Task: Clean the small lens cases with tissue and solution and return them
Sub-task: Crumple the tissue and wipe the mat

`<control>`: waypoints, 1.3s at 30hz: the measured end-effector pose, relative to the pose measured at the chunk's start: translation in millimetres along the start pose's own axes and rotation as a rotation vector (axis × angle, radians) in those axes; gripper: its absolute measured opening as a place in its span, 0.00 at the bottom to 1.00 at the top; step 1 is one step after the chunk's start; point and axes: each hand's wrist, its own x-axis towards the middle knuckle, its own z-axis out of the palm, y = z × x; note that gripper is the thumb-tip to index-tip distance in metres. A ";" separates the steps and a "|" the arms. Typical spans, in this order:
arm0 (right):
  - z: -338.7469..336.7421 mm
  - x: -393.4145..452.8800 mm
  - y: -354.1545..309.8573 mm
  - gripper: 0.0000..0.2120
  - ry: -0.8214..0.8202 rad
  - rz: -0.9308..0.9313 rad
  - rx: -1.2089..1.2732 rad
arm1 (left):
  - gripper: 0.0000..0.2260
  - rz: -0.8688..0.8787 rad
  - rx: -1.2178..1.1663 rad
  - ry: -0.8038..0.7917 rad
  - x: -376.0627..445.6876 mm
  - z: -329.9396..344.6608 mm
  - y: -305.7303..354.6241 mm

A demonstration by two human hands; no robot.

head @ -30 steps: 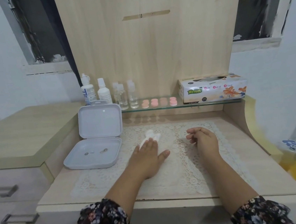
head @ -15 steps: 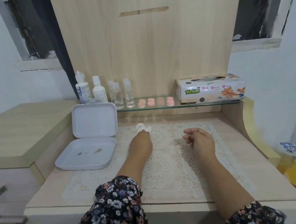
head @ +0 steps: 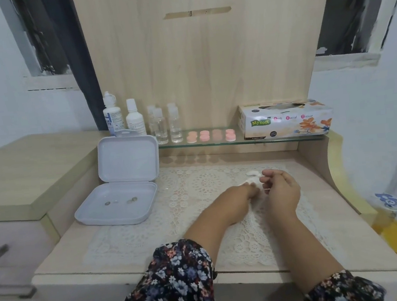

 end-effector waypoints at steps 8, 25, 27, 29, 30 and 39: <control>-7.0 5.9 4.8 0.17 -0.042 -0.058 -0.189 | 0.20 -0.049 -0.091 0.045 -8.1 -15.8 -24.5; -8.2 7.2 1.8 0.16 -0.080 -0.071 -0.236 | 0.25 -0.251 0.454 0.445 2.6 -40.5 -72.6; -7.1 7.5 2.2 0.16 -0.078 -0.071 -0.237 | 0.28 -0.216 0.428 0.429 3.4 -33.4 -65.4; -6.7 7.2 2.6 0.16 -0.082 -0.073 -0.233 | 0.29 -0.190 0.398 0.386 1.4 -25.2 -54.3; -6.7 6.9 2.8 0.16 -0.084 -0.074 -0.230 | 0.27 -0.174 0.389 0.362 -1.6 -20.7 -45.6; -2.6 3.7 5.5 0.16 -0.025 -0.018 -0.094 | 0.12 0.085 0.344 0.161 -37.2 19.9 18.8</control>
